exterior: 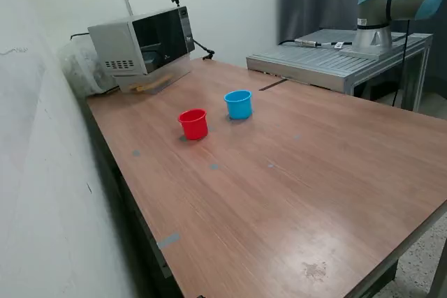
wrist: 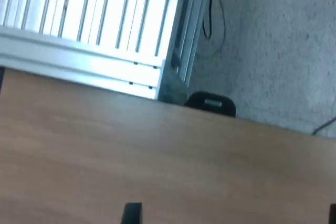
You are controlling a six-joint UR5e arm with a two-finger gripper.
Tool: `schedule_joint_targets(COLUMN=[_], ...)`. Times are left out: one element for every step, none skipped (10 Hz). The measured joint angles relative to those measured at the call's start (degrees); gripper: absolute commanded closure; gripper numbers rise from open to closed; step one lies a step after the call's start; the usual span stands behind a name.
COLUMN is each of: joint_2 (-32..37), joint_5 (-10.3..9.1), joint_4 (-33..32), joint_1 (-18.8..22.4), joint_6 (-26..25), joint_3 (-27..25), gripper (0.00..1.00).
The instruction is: Place red objects in the red bin, and blue objects in the blue bin.
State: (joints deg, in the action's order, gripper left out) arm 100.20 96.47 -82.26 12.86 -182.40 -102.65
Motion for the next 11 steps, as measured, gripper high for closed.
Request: schedule_joint_targets(joint_2=[0.1, 0.2, 0.3, 0.4, 0.5, 0.5, 0.6, 0.6, 0.6, 0.6, 0.6], joint_5=[0.02, 0.07, 0.11, 0.14, 0.17, 0.19, 0.2, 0.2, 0.21, 0.21, 0.21], joint_4=[2.3, 5.0, 7.9, 10.4, 12.2, 13.4, 14.2, 14.7, 15.0, 15.2, 15.3], joint_1=[0.1, 0.1, 0.1, 0.1, 0.1, 0.1, 0.1, 0.1, 0.0, 0.0, 0.0], joint_6=[0.0, 0.1, 0.1, 0.1, 0.2, 0.2, 0.2, 0.2, 0.2, 0.2, 0.2], joint_3=[0.0, 0.0, -0.1, -0.2, -0.3, -0.3, -0.4, -0.4, -0.4, -0.4, -0.4], gripper=[0.0, 0.0, 0.0, 0.0, 0.0, 0.0, 0.0, 0.0, 0.0, 0.0, 0.0])
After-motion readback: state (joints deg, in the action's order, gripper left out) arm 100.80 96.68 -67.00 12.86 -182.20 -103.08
